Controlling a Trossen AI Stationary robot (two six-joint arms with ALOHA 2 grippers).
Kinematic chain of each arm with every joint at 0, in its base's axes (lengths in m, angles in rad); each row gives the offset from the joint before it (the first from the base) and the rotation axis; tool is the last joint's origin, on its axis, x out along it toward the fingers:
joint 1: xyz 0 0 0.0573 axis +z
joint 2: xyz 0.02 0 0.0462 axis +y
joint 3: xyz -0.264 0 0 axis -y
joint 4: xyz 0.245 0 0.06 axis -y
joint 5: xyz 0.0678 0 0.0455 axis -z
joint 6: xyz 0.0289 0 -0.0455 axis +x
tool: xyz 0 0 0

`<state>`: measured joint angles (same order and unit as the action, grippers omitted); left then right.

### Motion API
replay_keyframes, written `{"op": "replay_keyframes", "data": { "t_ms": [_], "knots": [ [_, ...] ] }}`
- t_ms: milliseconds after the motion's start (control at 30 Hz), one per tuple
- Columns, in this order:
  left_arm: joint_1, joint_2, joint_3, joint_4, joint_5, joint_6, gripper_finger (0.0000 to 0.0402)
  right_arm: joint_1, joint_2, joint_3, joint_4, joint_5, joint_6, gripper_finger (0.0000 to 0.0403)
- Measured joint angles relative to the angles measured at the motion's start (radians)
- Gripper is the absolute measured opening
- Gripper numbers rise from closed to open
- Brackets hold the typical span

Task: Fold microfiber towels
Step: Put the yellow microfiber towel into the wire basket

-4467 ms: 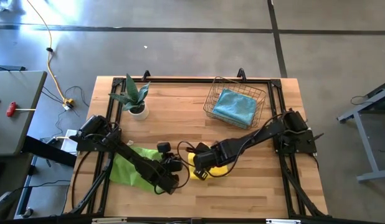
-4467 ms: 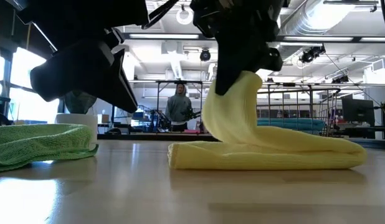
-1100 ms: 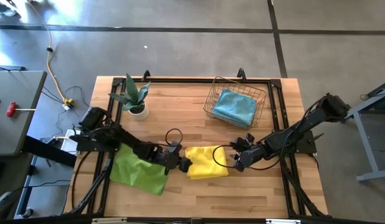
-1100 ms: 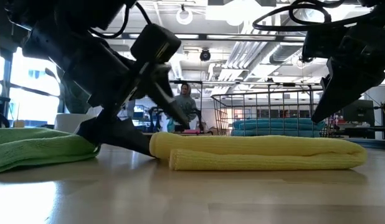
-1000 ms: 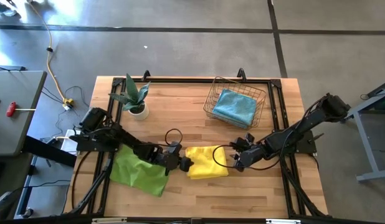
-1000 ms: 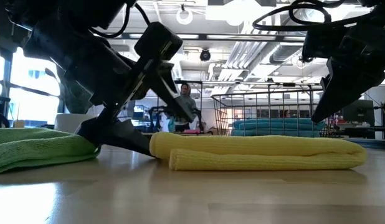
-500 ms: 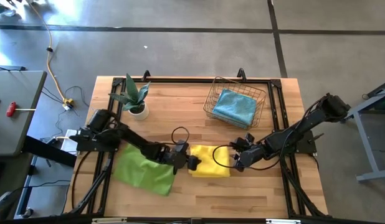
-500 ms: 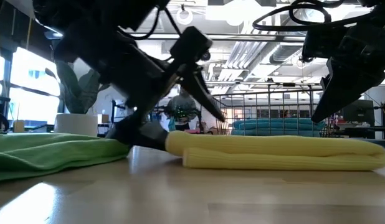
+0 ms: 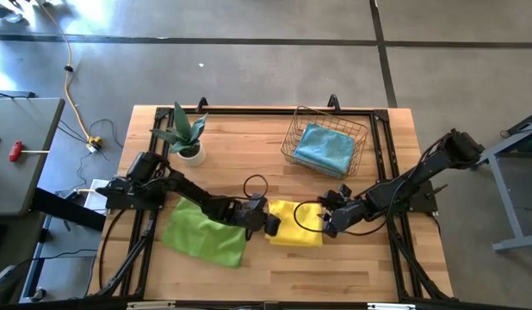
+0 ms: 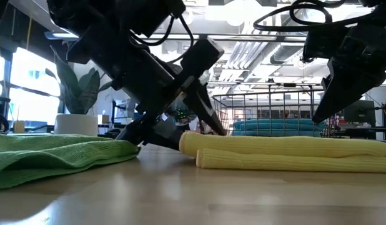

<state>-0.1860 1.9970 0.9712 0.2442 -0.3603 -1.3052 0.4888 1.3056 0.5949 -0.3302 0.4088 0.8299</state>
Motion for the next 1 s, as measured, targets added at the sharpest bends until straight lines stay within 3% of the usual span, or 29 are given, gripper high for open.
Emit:
{"op": "replay_keyframes", "data": {
  "t_ms": [433,567,800,1000],
  "knots": [
    [0.032,0.025,0.005,0.000,0.076,0.094,0.0016,0.000,0.000,0.000,0.002,0.000,0.000,0.0181],
    [0.037,0.032,0.045,0.010,0.123,0.189,0.0009,0.000,0.000,0.000,0.002,0.000,0.000,0.0181],
    [0.064,0.036,0.178,0.027,0.322,0.390,0.0003,0.000,0.000,0.000,0.003,0.000,0.000,0.0181],
    [0.100,0.037,0.287,-0.188,0.436,0.486,0.0002,0.000,0.000,0.000,0.003,0.000,0.000,0.0181]
  ]
}}
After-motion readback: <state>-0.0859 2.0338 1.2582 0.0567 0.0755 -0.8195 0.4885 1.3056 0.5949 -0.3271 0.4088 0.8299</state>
